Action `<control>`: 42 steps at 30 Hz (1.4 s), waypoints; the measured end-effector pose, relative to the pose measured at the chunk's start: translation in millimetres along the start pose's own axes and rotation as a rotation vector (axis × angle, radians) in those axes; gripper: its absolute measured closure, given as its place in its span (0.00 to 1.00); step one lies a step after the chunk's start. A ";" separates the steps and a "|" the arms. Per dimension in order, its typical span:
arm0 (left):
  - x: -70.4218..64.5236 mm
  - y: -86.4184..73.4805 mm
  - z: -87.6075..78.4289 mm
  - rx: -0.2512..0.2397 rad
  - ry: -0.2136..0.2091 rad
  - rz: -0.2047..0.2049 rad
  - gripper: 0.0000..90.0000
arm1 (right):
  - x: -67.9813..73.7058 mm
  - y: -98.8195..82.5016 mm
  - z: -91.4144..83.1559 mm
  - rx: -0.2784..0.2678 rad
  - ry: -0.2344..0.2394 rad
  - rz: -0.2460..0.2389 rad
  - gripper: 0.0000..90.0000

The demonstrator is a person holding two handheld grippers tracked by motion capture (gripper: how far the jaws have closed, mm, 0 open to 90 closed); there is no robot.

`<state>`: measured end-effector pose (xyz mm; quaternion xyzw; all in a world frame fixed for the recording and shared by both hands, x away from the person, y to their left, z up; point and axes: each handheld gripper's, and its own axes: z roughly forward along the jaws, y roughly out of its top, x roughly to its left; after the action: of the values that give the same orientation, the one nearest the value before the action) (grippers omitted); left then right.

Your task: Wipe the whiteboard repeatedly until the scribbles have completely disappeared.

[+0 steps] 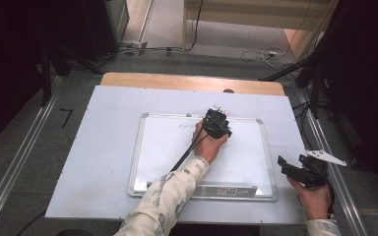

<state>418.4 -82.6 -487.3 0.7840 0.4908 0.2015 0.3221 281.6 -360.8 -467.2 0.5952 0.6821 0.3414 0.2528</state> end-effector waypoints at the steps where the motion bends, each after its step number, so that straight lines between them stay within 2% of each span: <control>1: -0.5 0.2 0.0 0.002 0.003 0.002 0.45 | 0.0 0.0 0.0 0.000 0.000 0.000 0.19; 23: -17.3 7.1 6.3 0.006 -0.012 0.023 0.45 | -0.5 0.3 0.2 -0.002 0.000 -0.001 0.19; 33: -15.9 6.5 5.8 0.008 -0.016 0.025 0.45 | -1.1 0.0 -0.3 0.000 -0.001 0.001 0.19; 42: -5.9 3.9 2.2 0.018 -0.006 0.012 0.45 | -1.3 -0.2 -0.6 0.000 -0.003 0.000 0.19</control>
<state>419.7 -89.8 -486.1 0.7906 0.4868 0.1966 0.3152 281.2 -362.3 -467.1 0.5957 0.6817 0.3407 0.2536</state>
